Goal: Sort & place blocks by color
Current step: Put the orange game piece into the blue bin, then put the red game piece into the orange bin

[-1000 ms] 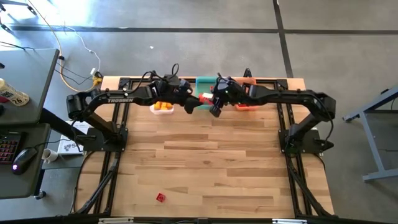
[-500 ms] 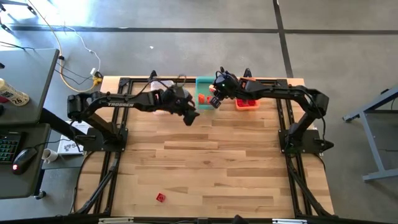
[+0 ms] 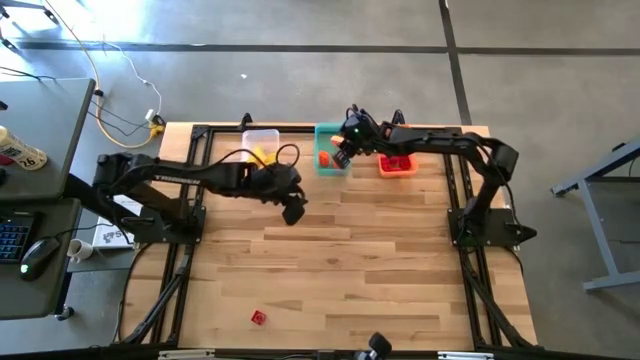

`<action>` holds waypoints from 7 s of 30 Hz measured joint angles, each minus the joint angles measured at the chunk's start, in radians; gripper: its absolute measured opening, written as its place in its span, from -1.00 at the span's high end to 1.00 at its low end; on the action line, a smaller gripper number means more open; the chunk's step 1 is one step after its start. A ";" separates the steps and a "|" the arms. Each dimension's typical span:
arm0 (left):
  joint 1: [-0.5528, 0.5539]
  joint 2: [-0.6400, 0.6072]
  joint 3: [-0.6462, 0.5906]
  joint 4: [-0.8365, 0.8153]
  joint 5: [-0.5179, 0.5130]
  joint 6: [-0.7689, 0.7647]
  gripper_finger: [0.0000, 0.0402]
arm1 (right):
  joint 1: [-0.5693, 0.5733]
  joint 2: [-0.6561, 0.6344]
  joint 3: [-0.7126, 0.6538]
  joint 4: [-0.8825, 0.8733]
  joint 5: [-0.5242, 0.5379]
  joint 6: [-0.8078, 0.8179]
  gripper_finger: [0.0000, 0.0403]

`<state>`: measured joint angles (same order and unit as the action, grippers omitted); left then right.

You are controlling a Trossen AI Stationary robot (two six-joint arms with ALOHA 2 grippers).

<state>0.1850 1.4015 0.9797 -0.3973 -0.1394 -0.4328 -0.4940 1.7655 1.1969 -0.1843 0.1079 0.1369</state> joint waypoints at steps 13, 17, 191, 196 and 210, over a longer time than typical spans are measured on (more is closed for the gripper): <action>-0.166 -0.034 0.000 -0.316 -0.075 -0.255 0.05 | -0.030 0.045 0.000 0.044 -0.100 0.120 0.61; -0.221 -0.034 0.000 -0.393 -0.079 -0.317 0.05 | -0.030 0.045 0.000 0.067 -0.100 0.134 0.55; -0.165 0.029 0.000 0.103 0.005 0.322 0.46 | 0.510 -0.138 -0.001 0.059 -0.143 0.802 0.01; -0.153 0.029 0.000 0.193 0.007 0.411 0.45 | 0.495 -0.138 -0.001 0.053 -0.143 0.806 0.01; -0.093 0.032 0.052 0.183 -0.020 0.500 0.45 | 0.466 -0.139 0.000 0.049 -0.109 0.833 0.05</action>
<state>0.0923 1.4339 1.0313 -0.2138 -0.1591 0.0674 -0.0278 1.6268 1.1965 -0.1353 -0.0015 0.9695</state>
